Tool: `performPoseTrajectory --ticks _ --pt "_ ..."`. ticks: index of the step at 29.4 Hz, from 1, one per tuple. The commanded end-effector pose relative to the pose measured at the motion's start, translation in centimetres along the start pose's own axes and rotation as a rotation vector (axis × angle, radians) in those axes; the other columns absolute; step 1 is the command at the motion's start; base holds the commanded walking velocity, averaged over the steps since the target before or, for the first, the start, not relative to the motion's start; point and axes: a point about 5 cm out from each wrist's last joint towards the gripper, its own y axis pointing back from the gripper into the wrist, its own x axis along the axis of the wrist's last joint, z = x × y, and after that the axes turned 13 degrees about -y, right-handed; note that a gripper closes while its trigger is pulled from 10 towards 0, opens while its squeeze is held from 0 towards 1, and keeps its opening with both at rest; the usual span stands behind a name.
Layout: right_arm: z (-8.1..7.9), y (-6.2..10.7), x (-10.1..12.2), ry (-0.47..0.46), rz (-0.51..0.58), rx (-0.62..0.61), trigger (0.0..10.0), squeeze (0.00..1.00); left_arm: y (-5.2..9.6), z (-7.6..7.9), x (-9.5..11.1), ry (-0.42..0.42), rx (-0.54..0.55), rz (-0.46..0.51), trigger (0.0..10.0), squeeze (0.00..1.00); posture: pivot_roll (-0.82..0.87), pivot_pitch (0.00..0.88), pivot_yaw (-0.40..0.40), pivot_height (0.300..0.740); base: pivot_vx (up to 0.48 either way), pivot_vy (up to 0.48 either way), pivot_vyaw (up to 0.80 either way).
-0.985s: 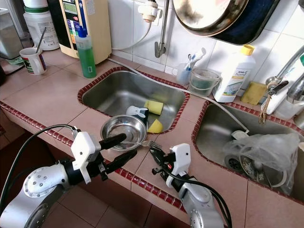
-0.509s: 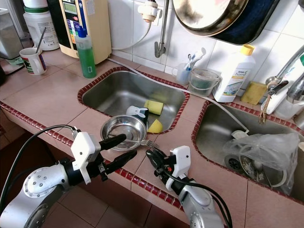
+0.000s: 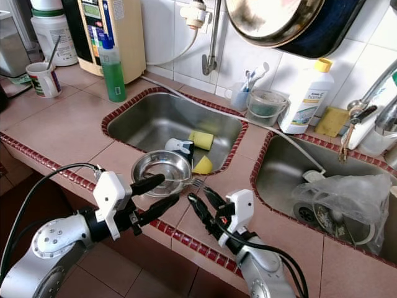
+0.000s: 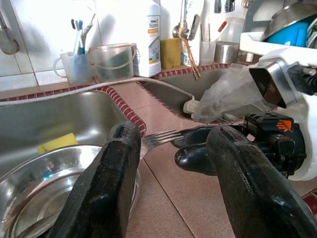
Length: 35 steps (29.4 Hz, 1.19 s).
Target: Kitchen organization
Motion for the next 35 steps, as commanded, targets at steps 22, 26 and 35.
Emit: performPoseTrajectory --ticks 22,26,35 --pt "1.1 1.2 -1.8 0.064 -0.239 -0.044 10.0 0.0 -0.5 0.2 0.3 0.003 -0.017 0.007 10.0 0.0 0.12 0.0 -0.077 0.74 0.0 0.0 0.0" --pt "1.4 1.3 -1.5 0.068 -0.214 -0.075 10.0 0.0 -0.5 0.2 0.3 0.003 -0.017 0.007 10.0 0.0 0.12 0.0 -0.076 0.74 0.0 0.0 0.0" --pt "2.4 2.1 -0.8 0.112 -0.172 -0.161 10.0 0.0 -0.7 -0.1 0.2 0.002 -0.021 0.004 10.0 0.0 0.11 0.0 -0.075 0.74 0.0 0.0 0.0"
